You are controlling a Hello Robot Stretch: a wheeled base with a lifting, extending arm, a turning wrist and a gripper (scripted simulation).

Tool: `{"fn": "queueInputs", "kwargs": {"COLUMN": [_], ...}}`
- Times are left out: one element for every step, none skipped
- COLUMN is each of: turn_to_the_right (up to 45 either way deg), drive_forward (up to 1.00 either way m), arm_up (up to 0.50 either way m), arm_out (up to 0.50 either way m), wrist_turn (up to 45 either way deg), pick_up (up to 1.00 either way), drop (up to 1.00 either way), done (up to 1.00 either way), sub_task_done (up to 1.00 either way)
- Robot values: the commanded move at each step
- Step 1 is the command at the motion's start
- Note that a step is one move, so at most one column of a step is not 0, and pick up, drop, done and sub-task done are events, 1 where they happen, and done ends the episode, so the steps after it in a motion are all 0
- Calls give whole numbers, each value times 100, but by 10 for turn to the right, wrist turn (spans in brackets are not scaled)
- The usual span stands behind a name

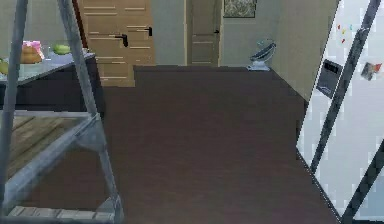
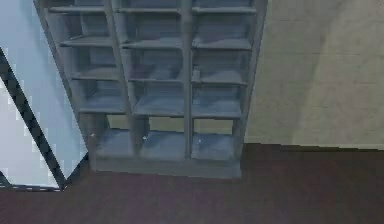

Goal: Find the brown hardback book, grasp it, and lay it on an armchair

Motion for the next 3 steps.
{"fn": "queueInputs", "kwargs": {"turn_to_the_right": [0, 60, 0], "drive_forward": [100, 0, 20], "arm_up": [0, 0, 0], "arm_out": [0, 0, 0], "wrist_turn": [0, 0, 0], "pick_up": [0, 0, 0], "drop": [0, 0, 0], "done": [0, 0, 0], "sub_task_done": [0, 0, 0]}}
